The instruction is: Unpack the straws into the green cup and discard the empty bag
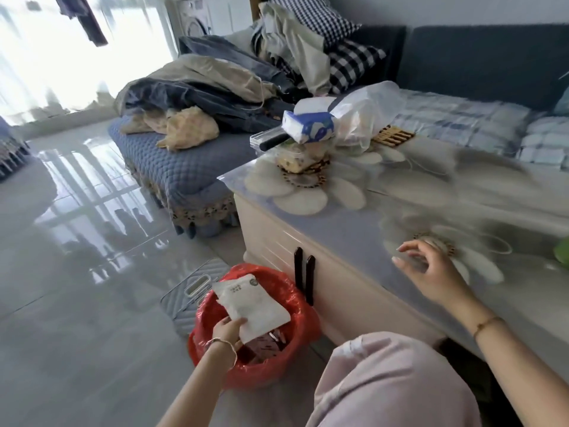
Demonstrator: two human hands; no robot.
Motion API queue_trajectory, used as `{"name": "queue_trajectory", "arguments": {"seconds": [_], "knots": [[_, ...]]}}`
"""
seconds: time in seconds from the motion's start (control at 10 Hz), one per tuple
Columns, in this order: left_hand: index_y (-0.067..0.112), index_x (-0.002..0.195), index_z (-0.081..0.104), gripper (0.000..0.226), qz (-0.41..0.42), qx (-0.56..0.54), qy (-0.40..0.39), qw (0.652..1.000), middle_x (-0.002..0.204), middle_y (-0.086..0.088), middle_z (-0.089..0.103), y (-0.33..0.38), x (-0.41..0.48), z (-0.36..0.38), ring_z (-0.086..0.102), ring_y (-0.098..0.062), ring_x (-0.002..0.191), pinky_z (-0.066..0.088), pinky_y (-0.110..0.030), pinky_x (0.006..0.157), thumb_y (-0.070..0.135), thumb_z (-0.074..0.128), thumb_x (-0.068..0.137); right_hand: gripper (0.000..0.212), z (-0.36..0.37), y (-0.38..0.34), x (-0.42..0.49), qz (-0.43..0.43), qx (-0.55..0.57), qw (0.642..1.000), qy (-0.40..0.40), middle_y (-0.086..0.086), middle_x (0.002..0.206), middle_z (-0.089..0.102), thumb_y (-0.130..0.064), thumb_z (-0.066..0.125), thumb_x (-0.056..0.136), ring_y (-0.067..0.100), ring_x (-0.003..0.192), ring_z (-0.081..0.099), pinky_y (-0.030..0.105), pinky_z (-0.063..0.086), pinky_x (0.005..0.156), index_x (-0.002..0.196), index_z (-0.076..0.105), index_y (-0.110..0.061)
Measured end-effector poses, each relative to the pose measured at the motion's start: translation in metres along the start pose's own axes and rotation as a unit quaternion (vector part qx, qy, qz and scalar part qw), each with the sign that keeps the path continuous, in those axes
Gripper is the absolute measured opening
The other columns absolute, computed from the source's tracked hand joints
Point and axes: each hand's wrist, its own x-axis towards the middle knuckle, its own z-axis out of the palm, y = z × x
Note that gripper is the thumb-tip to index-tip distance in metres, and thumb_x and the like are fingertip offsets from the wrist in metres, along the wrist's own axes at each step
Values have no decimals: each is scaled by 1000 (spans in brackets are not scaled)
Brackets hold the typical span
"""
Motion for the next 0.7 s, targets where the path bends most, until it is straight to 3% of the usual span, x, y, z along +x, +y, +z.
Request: {"name": "queue_trajectory", "arguments": {"seconds": [0.1,0.2,0.3,0.4,0.5,0.6,0.7], "knots": [[-1,115,55,31,-28,44,-23,998,96,-16,60,-12,3,4,56,-25,76,50,-29,49,0,61,85,15,-2,3,-2,8,5,1000,-4,8,103,63,-18,69,81,24,101,60,30,46,86,86,58,-27],[-9,120,50,47,-36,127,-17,991,93,-16,60,-15,5,7,59,-28,82,52,-35,65,11,69,82,11,-5,3,-3,16,11,1000,-3,8,102,64,-17,68,82,24,100,60,17,43,79,88,60,-21],[-9,133,40,71,15,257,51,965,124,-25,57,-6,1,10,56,-38,112,46,-41,94,23,72,78,11,-7,3,-5,22,15,1000,0,8,99,64,-15,68,82,25,100,60,26,44,84,91,62,-14],[-7,136,36,71,94,299,74,947,138,-25,47,14,-16,24,46,-39,126,38,-41,101,23,69,81,11,-12,0,-6,26,21,999,6,6,99,63,-14,68,82,25,99,59,30,46,86,91,61,-14],[0,136,42,62,186,255,50,948,135,-18,51,40,-39,54,49,-37,122,40,-40,103,20,66,82,12,-15,-4,-9,27,27,999,4,4,99,61,-13,67,82,24,100,59,36,48,90,87,59,-20],[4,140,38,62,294,229,9,928,143,-15,44,67,-60,94,43,-31,130,34,-38,110,21,63,85,17,-20,-4,-9,-8,18,1000,19,-3,97,56,-11,69,81,24,98,60,40,49,92,85,59,-25],[5,141,37,60,378,214,-37,900,147,-12,41,88,-92,146,37,-26,137,28,-34,113,22,60,89,15,-34,-17,-6,-68,-19,995,75,-1,101,55,-13,69,81,23,99,59,15,40,90,94,63,-11]]}}
